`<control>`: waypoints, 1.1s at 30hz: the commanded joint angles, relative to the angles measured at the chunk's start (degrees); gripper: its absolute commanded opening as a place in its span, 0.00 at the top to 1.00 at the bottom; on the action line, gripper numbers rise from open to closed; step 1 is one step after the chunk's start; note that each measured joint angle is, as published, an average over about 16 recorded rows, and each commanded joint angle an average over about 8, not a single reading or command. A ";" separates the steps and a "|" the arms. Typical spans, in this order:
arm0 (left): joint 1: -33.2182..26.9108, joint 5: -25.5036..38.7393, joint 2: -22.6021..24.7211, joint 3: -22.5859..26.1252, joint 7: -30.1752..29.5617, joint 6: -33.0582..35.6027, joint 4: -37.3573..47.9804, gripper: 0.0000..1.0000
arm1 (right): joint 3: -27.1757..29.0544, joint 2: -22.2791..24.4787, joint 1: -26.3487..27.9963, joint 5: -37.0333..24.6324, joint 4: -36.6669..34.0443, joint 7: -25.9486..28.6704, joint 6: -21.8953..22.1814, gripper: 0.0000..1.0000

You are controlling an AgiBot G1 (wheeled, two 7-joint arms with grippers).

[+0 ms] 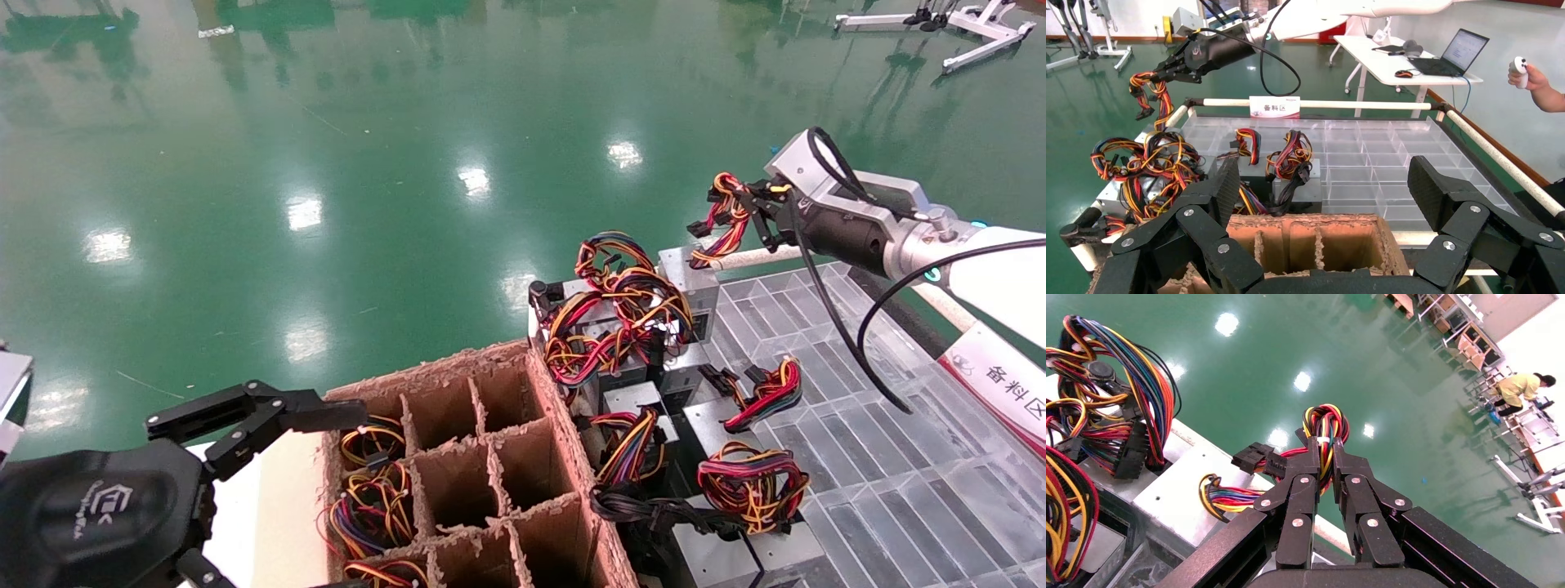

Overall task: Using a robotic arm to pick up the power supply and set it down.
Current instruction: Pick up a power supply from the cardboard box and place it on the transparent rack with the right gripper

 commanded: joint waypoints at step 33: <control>0.00 0.00 0.00 0.01 0.00 0.00 0.00 0.00 | 5.63 1.81 -4.15 8.11 -0.11 3.32 -4.00 1.00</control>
